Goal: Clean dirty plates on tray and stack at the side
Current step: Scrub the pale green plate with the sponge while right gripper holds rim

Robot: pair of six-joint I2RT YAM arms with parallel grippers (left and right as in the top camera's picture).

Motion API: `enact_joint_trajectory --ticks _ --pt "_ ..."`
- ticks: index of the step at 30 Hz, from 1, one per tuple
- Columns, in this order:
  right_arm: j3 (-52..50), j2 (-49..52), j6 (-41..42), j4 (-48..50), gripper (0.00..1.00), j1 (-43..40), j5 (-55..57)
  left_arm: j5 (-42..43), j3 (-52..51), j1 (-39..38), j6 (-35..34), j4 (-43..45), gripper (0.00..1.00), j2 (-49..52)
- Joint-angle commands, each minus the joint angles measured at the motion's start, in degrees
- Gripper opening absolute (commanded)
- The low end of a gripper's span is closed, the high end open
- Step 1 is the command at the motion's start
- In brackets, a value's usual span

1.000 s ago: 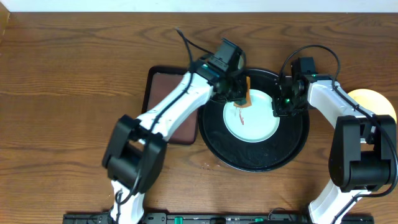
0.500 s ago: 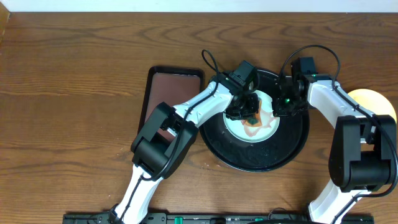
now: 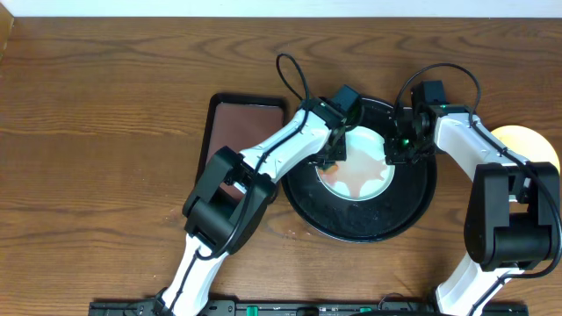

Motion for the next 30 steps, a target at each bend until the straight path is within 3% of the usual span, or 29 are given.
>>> enact_joint_trajectory --ticks 1,4,8,16,20,23,30 --pt "-1.6 1.2 0.8 0.0 0.01 0.0 2.7 -7.5 0.2 1.8 1.0 0.5 0.08 2.4" --pt "-1.6 1.2 0.8 0.0 0.01 0.0 2.7 1.1 0.2 1.8 -0.7 6.1 0.07 2.6" --pt "-1.6 1.2 0.8 -0.2 0.01 0.0 2.7 8.2 0.2 1.8 -8.1 13.4 0.07 3.5" --pt "-1.6 1.2 0.8 -0.2 0.01 0.0 3.0 20.1 0.2 1.7 -11.2 24.0 0.08 7.2" --pt "-1.6 1.2 0.8 -0.3 0.01 0.0 3.4 20.2 0.2 1.7 -10.0 25.4 0.07 7.3" --pt "-1.6 1.2 0.8 -0.4 0.01 0.0 3.4 19.2 0.2 2.3 -2.8 23.7 0.07 7.2" --pt "-1.6 1.2 0.8 -0.5 0.01 0.0 3.4 -2.0 0.2 4.8 4.2 7.0 0.08 6.1"
